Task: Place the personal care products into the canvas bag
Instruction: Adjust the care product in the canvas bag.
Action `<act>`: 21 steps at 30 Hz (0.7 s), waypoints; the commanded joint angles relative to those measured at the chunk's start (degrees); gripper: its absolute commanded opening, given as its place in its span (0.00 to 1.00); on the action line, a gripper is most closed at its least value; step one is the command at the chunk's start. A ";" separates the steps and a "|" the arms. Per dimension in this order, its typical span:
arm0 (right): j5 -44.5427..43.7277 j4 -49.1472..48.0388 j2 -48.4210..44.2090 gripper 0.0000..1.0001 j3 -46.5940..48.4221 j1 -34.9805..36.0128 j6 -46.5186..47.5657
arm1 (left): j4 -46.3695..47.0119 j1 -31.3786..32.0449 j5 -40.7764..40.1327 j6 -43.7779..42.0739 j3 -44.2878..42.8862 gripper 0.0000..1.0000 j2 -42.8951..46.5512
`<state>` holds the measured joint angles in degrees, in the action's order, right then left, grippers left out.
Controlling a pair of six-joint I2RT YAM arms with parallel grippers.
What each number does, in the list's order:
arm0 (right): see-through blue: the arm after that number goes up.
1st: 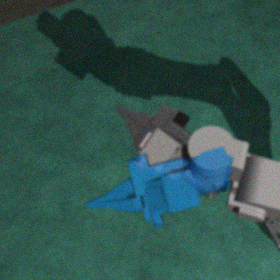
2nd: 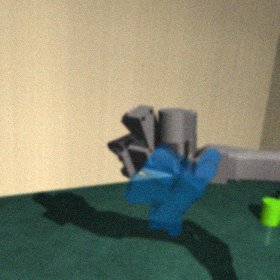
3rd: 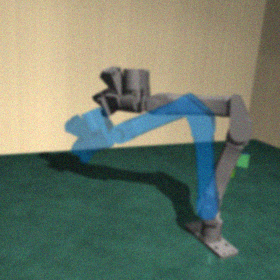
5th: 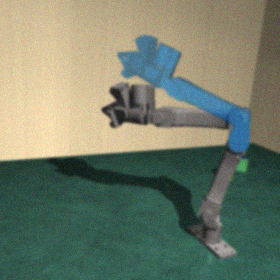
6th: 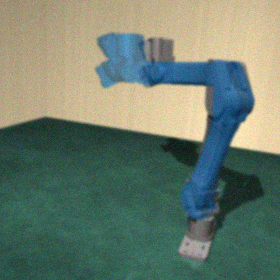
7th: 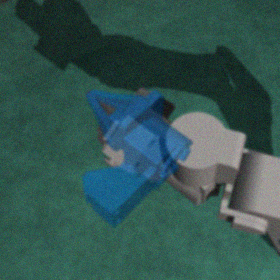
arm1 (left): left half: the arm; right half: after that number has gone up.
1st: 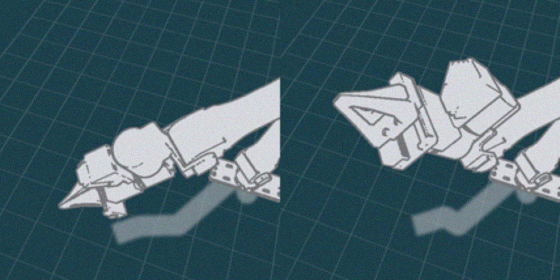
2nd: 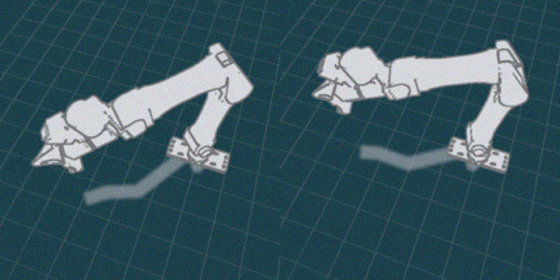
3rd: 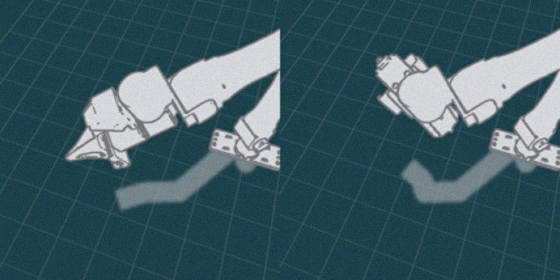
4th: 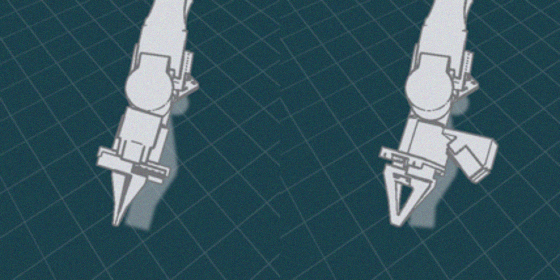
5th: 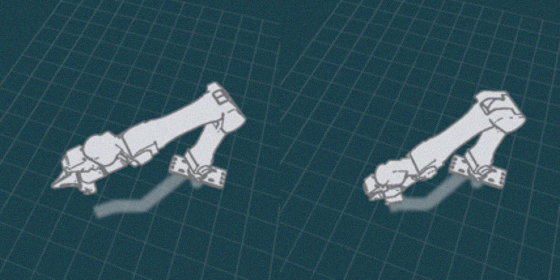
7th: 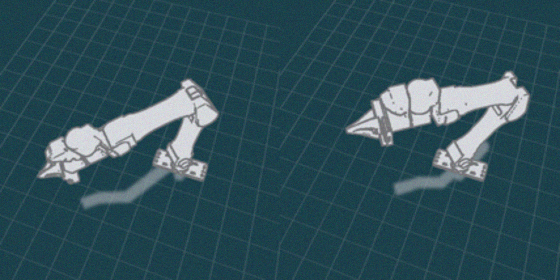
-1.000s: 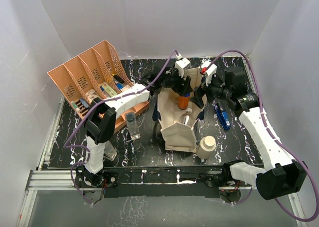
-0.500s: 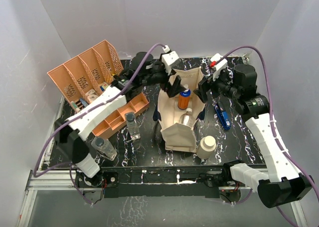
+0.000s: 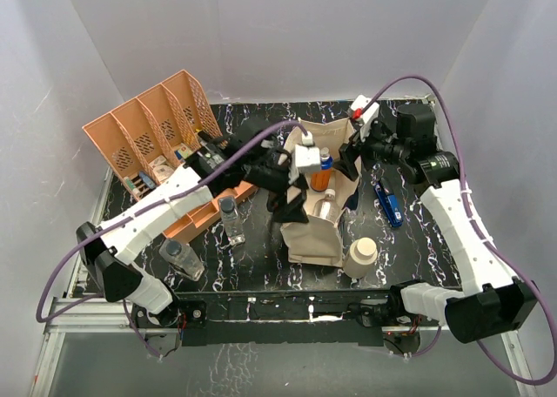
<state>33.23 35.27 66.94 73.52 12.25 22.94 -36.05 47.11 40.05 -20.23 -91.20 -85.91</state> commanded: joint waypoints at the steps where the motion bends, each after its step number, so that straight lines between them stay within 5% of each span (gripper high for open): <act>1: 6.90 5.10 0.20 0.84 1.36 0.20 10.47 | -5.39 5.93 1.98 -3.09 3.94 0.87 1.04; 21: 6.52 21.47 -7.77 0.64 -12.82 0.84 30.32 | 3.23 14.70 -4.10 -15.00 18.93 0.01 1.61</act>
<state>41.67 52.01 61.12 62.67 12.80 46.98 -34.52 60.34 35.83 -32.05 -76.23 -85.49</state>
